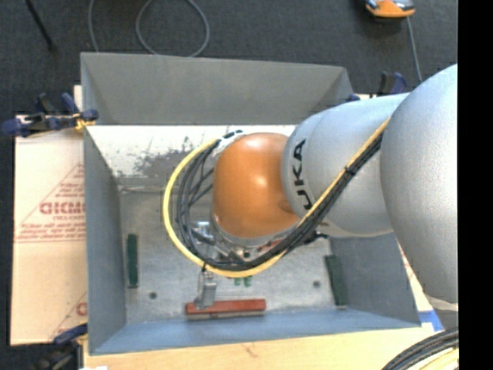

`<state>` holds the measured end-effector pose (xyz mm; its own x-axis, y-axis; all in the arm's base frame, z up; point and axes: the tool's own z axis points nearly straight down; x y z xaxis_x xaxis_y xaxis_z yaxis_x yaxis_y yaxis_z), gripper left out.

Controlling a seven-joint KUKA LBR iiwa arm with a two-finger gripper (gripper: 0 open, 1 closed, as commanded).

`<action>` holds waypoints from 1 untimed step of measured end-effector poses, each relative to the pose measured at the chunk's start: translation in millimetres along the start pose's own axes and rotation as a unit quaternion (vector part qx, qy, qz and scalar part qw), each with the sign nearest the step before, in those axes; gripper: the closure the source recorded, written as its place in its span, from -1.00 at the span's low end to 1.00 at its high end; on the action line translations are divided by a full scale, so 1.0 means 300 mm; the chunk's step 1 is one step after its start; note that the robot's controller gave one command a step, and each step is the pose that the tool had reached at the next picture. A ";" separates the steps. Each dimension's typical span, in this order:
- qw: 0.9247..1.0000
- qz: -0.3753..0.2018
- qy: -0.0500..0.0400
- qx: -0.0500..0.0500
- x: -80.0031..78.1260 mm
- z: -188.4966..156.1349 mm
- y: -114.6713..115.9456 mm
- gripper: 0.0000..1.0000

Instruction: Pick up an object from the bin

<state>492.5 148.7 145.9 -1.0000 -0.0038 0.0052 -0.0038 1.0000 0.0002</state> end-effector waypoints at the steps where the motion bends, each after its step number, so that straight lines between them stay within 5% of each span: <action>1: 0.994 -0.105 -0.002 0.001 -0.005 0.255 -0.291 -1.00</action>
Offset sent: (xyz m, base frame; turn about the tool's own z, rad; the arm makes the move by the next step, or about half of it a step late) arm 0.0012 -0.0843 -0.0759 -0.2146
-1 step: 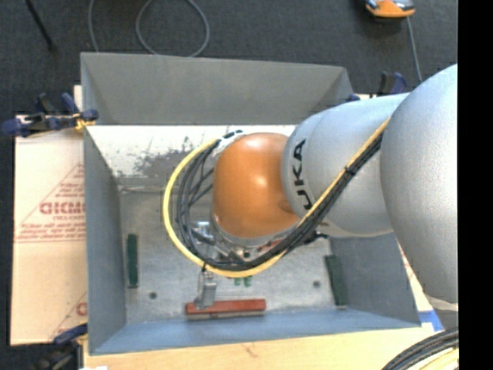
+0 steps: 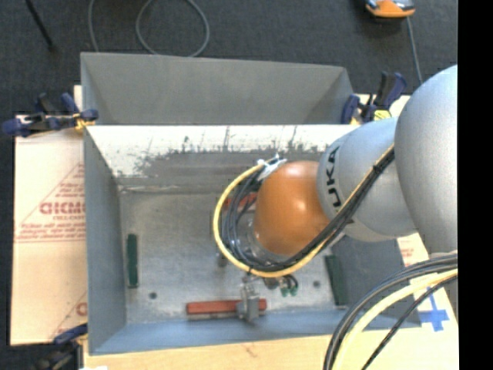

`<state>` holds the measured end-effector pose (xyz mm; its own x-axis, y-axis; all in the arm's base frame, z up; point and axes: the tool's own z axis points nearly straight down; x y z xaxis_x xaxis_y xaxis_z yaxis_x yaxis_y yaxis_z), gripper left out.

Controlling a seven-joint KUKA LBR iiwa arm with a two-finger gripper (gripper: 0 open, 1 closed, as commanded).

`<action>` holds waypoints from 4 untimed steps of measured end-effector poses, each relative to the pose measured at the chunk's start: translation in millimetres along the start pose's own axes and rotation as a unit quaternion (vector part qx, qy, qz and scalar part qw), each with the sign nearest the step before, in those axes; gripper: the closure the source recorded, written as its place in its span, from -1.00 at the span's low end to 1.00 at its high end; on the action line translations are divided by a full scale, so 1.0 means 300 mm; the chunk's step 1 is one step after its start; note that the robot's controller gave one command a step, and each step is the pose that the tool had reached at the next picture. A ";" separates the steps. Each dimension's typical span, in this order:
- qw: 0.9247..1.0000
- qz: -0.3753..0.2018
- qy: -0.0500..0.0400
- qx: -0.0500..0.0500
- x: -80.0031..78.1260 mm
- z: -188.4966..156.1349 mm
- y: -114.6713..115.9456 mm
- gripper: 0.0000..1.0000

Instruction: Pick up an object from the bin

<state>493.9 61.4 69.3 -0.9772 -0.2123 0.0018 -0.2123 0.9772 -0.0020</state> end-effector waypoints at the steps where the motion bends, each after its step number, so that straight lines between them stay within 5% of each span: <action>1: 0.998 0.068 -0.006 0.000 -0.181 -0.187 -0.171 -1.00; 2: 1.000 -0.017 -0.005 0.000 -0.336 -0.008 -0.409 -1.00; 3: 0.999 0.042 -0.003 0.000 -0.118 -0.006 -0.530 -1.00; 4: 0.998 -0.064 -0.003 0.000 -0.016 -0.004 -0.529 -1.00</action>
Offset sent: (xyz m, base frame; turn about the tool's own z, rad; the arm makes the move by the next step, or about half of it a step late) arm 0.0606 -0.0362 0.0534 0.1344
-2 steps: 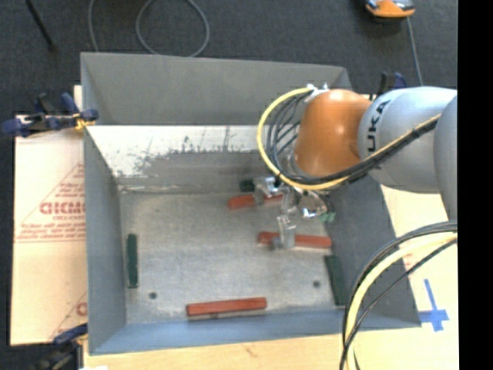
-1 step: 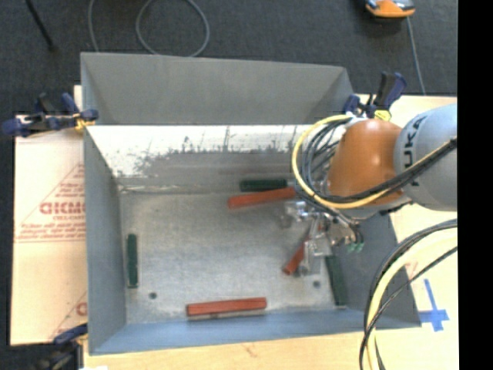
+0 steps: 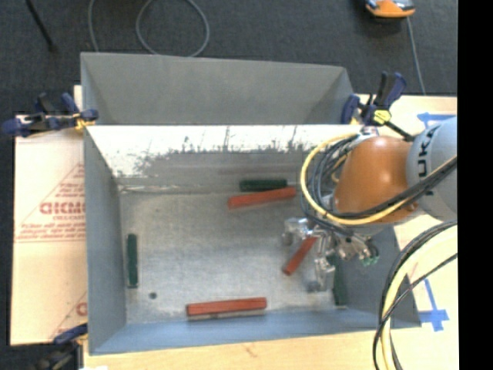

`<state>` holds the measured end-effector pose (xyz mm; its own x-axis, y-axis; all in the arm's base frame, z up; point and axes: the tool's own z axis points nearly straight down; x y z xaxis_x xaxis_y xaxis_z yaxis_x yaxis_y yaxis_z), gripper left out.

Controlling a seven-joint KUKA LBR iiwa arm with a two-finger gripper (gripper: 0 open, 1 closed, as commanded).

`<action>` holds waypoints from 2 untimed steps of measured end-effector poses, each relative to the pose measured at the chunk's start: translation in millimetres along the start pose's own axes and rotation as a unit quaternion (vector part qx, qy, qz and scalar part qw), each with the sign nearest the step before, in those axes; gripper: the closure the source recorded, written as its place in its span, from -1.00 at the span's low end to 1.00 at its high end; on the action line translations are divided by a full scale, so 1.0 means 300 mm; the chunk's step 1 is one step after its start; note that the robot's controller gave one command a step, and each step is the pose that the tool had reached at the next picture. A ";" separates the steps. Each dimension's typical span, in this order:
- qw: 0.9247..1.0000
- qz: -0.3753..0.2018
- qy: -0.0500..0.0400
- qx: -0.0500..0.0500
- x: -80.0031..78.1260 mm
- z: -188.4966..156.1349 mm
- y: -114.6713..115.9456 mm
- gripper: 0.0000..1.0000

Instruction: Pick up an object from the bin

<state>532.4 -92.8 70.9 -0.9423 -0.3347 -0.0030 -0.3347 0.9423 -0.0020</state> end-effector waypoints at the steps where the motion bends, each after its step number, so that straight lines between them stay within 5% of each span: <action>1: 1.000 0.002 -0.001 -0.001 -0.002 0.000 0.001 1.00; 2: 1.000 0.008 -0.005 0.002 -0.101 -0.501 0.095 1.00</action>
Offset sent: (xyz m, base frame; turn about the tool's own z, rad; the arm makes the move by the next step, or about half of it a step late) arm 0.0000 0.0000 0.0000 0.0000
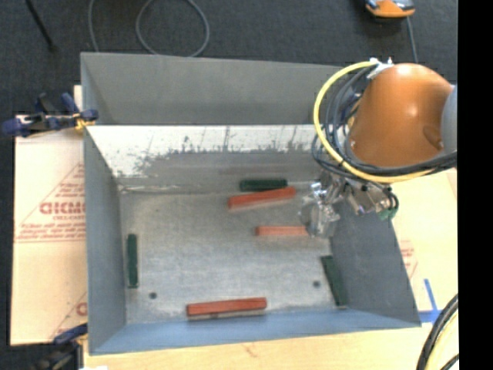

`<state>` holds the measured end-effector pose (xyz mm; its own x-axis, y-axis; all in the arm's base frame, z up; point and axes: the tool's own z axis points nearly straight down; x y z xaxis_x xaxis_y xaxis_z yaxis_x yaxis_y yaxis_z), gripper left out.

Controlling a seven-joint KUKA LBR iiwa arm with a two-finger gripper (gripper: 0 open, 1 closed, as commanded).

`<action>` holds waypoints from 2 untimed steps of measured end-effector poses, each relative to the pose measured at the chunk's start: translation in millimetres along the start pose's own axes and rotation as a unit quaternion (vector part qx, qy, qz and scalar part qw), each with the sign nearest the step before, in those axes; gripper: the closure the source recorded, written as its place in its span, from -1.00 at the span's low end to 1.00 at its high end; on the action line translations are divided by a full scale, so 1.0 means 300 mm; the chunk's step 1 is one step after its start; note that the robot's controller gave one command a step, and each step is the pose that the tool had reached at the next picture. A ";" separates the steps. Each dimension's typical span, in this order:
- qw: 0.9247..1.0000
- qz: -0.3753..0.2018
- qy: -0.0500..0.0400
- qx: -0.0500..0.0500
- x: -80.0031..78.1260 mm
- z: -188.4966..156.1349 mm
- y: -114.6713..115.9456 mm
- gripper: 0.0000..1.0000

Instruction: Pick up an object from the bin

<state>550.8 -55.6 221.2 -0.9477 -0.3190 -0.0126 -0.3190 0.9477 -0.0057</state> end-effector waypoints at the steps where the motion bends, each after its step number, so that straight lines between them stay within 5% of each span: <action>1: 1.000 0.001 0.004 -0.002 0.006 0.017 0.001 -1.00; 2: 0.995 0.101 0.005 -0.003 -0.183 0.298 -0.074 -1.00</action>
Offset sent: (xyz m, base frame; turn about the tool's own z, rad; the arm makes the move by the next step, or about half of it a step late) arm 0.0000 0.0000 0.0000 0.0000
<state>611.1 -59.3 132.6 -0.9924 -0.1229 -0.0034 -0.1229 0.9924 0.0012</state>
